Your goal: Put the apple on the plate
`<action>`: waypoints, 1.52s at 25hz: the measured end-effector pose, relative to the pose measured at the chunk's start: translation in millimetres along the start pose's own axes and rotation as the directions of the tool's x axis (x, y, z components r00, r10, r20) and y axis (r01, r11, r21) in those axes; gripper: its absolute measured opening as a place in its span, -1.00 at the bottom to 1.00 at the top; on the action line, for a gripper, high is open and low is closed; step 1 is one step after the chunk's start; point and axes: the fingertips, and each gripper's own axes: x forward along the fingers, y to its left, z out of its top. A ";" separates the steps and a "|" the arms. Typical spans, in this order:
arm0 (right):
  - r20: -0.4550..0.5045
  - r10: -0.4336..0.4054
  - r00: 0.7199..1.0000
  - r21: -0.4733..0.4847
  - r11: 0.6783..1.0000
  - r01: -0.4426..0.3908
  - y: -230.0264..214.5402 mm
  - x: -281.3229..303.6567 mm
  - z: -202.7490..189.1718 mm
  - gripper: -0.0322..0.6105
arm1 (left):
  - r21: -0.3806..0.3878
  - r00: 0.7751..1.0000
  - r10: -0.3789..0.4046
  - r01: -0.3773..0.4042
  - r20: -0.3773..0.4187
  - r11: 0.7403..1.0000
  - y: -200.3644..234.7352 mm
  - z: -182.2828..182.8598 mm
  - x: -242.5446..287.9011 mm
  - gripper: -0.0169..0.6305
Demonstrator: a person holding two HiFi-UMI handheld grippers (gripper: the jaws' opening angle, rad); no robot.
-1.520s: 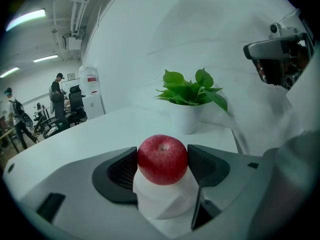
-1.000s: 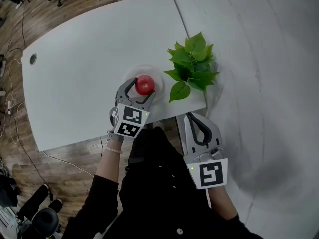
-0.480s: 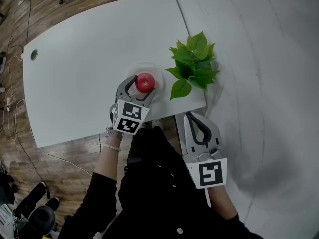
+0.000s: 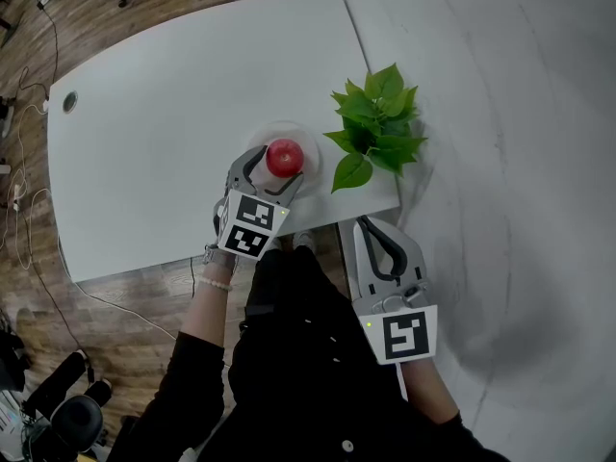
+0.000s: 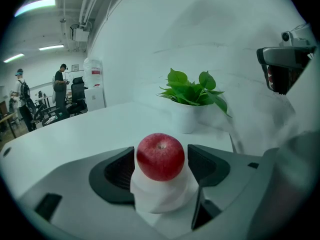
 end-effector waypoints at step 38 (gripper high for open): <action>0.128 0.107 0.986 -0.081 0.992 -0.098 27.0 17.6 52.0 -0.77 | 0.022 0.969 0.180 -0.186 0.167 0.982 16.0 65.6 -112.9 -0.89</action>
